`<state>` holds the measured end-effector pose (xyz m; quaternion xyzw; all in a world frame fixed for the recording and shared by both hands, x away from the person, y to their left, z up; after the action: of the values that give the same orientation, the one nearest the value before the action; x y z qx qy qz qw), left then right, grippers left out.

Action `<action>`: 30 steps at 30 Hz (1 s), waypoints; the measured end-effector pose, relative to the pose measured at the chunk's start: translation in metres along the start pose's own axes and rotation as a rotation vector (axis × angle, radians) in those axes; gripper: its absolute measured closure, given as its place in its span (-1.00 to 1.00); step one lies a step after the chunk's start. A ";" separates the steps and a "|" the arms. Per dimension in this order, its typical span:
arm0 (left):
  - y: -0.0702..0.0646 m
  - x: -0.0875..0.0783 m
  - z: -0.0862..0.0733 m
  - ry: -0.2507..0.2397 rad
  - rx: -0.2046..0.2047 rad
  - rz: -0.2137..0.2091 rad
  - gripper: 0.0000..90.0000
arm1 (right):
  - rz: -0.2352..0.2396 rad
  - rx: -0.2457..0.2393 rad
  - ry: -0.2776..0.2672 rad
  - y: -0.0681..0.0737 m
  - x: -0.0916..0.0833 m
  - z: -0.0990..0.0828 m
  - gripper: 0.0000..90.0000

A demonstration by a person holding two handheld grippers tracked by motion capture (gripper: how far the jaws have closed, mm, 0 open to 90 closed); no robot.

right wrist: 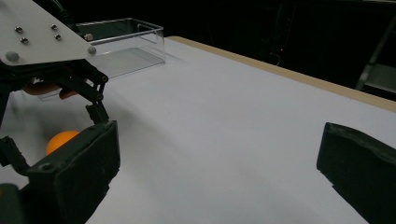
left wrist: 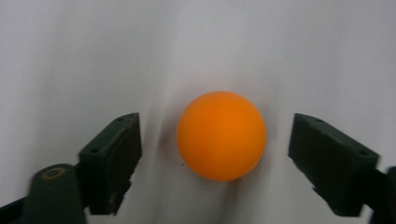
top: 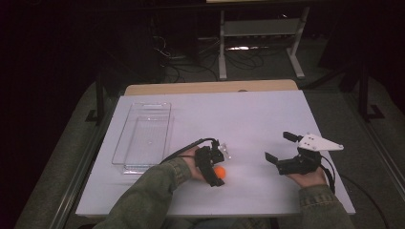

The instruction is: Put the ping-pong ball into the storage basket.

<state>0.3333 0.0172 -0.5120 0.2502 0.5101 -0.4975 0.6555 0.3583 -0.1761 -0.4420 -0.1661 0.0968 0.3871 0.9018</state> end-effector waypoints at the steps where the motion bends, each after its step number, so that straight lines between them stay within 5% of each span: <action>1: 0.000 0.000 0.000 -0.001 0.001 0.002 -0.53 | 0.000 -0.001 -0.001 0.000 0.000 0.000 -1.00; 16: -0.001 -0.002 0.001 -0.004 0.005 -0.021 0.09 | 0.002 -0.002 0.000 0.000 0.000 0.000 -1.00; 30: -0.001 -0.005 0.000 -0.005 0.014 -0.011 0.11 | 0.003 0.000 -0.002 0.002 0.000 0.001 -1.00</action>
<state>0.3326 0.0183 -0.5076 0.2507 0.5064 -0.5052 0.6523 0.3569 -0.1752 -0.4415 -0.1654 0.0963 0.3888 0.9012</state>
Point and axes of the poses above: each handheld gripper's, and its own axes: x roughly forward along the jaws, z roughly out of its top, y roughly to its left, the point moved 10 cm from there along x, roughly forward along the jaws, and after that the axes turned 15 degrees about -x, right-handed, at the moved point
